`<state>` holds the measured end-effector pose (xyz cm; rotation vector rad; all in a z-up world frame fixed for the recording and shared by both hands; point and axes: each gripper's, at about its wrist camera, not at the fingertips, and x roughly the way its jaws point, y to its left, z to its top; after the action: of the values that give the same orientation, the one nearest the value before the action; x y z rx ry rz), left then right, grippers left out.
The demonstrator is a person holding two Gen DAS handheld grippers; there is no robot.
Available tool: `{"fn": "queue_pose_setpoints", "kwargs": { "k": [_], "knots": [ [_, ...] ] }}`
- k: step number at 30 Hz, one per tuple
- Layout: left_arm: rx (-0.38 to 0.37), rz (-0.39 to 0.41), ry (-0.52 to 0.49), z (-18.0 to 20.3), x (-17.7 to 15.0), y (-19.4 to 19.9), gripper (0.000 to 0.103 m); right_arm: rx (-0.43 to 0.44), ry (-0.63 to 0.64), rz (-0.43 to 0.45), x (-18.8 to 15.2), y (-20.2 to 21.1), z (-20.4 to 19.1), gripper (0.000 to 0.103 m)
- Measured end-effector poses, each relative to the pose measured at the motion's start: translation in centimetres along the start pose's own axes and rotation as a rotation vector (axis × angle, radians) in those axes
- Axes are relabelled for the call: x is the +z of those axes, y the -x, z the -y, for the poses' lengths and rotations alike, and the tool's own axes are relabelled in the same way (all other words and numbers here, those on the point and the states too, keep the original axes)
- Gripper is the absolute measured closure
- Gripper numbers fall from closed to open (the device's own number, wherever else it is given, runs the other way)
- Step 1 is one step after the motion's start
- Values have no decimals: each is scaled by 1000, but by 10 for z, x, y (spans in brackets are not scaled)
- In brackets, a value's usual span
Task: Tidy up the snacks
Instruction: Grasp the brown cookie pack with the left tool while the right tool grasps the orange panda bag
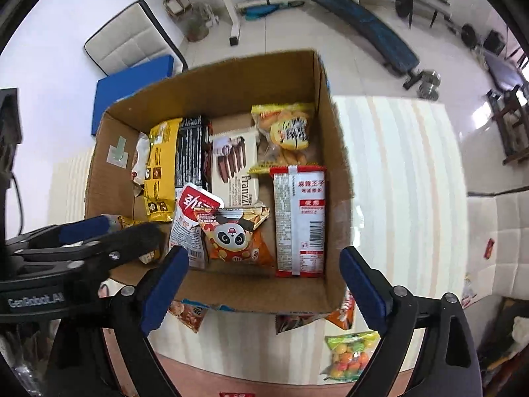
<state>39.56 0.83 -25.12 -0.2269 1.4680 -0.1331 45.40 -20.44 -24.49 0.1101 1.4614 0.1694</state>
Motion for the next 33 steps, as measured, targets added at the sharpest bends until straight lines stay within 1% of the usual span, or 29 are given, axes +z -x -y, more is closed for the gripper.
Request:
{"fn": "queue_pose_setpoints", "kwargs": {
  "k": [6,9,11,14,17,20,23,25,28,31,33],
  "knots": [
    [49,137,-14,-3,-18,39,11,-10,39,108,-15,36,-18,8],
    [65,196,-20,-3,-29,58,11,11,44,137,-21,49,-25,8],
    [94,241,-23,-3,-38,74,11,28,48,158,-27,59,-30,8],
    [141,294,-40,1,-53,87,11,48,50,163,-36,65,-32,8],
    [172,315,-49,4,-69,90,11,60,37,150,-49,63,-27,7],
    [214,321,-37,3,-88,83,11,62,3,131,-67,55,-12,7],
    [243,296,-18,-4,-105,65,11,48,-56,93,-79,38,13,7],
    [247,242,1,-12,-115,42,11,31,-87,60,-83,21,31,7],
    [253,143,10,-23,-123,1,11,-3,-126,-12,-84,-15,58,7],
    [263,48,1,-30,-128,-40,11,-2,-126,-78,-79,-48,70,7],
    [263,2,4,-34,-129,-61,11,6,-128,-125,-74,-70,75,7]
  ]
}}
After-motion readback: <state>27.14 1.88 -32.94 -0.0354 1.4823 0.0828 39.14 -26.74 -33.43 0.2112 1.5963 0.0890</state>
